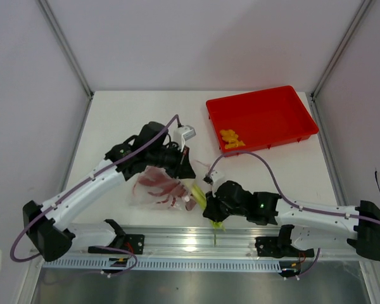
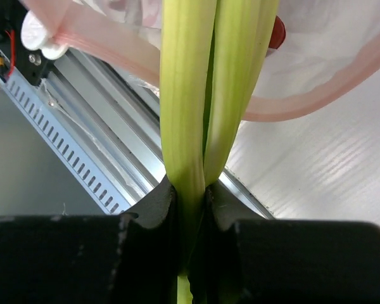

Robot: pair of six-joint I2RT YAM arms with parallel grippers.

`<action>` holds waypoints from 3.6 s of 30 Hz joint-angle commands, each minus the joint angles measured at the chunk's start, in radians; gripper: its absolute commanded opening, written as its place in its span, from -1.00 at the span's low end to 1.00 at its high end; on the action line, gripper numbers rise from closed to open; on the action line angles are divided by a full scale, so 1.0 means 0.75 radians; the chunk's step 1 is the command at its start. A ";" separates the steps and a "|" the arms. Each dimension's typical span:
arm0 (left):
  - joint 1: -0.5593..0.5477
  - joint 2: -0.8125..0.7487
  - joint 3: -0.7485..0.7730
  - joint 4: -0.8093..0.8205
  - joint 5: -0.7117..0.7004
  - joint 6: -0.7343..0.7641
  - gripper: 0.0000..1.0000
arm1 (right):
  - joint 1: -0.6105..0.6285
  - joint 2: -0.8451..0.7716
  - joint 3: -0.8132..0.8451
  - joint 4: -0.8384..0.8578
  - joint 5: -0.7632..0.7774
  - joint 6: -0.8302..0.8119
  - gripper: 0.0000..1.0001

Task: Place the food in the zip-top bag and seal the zipper
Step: Place the fake vegetable in the zipper food storage bag.

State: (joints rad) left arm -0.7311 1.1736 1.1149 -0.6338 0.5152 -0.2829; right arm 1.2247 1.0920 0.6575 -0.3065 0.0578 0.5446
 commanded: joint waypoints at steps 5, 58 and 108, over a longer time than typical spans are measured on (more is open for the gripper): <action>-0.021 0.255 0.270 -0.002 0.096 0.081 -0.99 | 0.062 -0.249 -0.128 -0.019 0.060 0.090 -1.00; -0.050 -0.675 -0.439 -0.083 -0.073 -0.249 -0.99 | -0.064 0.827 0.486 0.746 -0.424 -0.096 -0.96; -0.072 -0.487 -0.151 0.017 -0.024 -0.257 -0.99 | 0.048 -0.161 0.191 -0.029 0.125 0.047 0.67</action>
State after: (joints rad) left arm -0.7914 0.8059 0.9268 -0.6537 0.4744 -0.4885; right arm 1.2713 1.0412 0.8192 -0.2409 0.0196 0.5041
